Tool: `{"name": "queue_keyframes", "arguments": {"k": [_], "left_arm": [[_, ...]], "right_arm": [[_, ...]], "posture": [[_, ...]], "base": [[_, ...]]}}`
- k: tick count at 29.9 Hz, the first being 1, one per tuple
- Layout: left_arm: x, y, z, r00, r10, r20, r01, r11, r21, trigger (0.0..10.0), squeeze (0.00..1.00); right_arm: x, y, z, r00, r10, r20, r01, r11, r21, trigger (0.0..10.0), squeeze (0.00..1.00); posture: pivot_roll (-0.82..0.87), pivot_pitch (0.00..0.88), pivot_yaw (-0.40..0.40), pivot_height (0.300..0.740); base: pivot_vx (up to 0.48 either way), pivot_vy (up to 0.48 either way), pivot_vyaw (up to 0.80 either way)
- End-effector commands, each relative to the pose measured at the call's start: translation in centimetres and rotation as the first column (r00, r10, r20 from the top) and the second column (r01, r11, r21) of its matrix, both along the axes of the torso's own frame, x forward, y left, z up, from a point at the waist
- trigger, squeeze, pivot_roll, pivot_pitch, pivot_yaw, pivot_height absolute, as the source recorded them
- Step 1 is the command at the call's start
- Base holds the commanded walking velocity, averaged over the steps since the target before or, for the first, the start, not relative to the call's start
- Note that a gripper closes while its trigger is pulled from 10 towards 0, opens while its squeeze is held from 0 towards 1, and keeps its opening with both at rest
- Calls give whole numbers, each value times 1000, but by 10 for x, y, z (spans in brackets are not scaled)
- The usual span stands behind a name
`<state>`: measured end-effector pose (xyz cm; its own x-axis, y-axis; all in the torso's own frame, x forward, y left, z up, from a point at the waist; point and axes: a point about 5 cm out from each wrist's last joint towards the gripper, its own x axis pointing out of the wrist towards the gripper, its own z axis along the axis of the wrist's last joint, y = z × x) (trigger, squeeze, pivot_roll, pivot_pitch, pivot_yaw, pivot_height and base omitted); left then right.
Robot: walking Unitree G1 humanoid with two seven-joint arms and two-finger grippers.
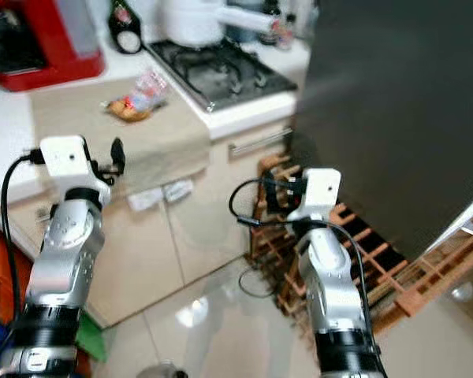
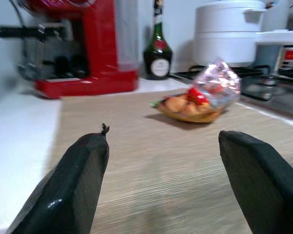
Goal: Restocking fridge
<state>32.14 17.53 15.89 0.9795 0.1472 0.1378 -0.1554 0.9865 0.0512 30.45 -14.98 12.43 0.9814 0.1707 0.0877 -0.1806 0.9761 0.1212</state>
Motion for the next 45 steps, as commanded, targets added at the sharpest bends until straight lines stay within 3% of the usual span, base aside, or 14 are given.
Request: {"name": "queue_keyframes", "arguments": {"k": [1,5,11,12,17,23,25,27,35,42,45], "left_arm": [[0,-1,0,1000,14,0,-14,998,66,10000,0],[1,0,-1,998,56,-18,-53,989,139,10000,0],[-1,1,-8,998,38,-58,-30,990,141,10000,0],[-7,10,-15,996,38,-85,-25,988,149,10000,0],[-22,22,-26,988,52,-145,-26,983,179,10000,0],[-36,29,-51,956,65,-286,-47,997,69,10000,0],[-36,35,-53,953,87,-290,-94,995,-13,10000,0],[-35,37,-48,964,75,-254,-81,997,-15,10000,0],[-29,28,-34,984,-26,-174,21,999,-32,10000,0],[-39,31,-43,972,-113,-204,118,993,14,10000,0],[-47,12,-51,916,-329,-228,342,940,15,10000,0]], "right_arm": [[3,2,3,1000,13,17,-13,999,-34,10000,0],[8,8,5,1000,7,20,-6,999,-33,10000,0],[10,9,1,1000,10,6,-10,999,-32,10000,0],[7,4,-5,1000,9,-11,-10,999,-51,10000,0],[2,-3,-12,1000,6,-31,-9,998,-70,10000,0],[1,-13,-20,998,2,-62,-8,996,-88,10000,0],[4,-15,-22,996,-14,-83,6,995,-96,10000,0],[5,-16,-20,997,-18,-72,12,997,-77,10000,0],[7,-7,-18,998,21,-56,-25,996,-81,10000,0],[9,3,-17,998,46,-47,-47,998,-34,10000,0],[4,-6,-19,998,4,-57,-4,1000,-1,10000,0]], "posture": [[-43,0,34,740],[-39,0,37,740],[-32,0,38,740],[-29,0,38,740],[-21,0,37,740],[4,0,14,740],[13,0,5,740],[18,0,0,740],[38,0,-4,740],[56,0,-6,740],[63,0,-21,740]], "base": [[0,-480,0],[0,-476,0],[0,-466,0],[0,-454,0],[0,-447,0],[90,-348,0],[0,0,0],[0,0,0],[0,0,403],[0,0,458],[0,0,446]]}}
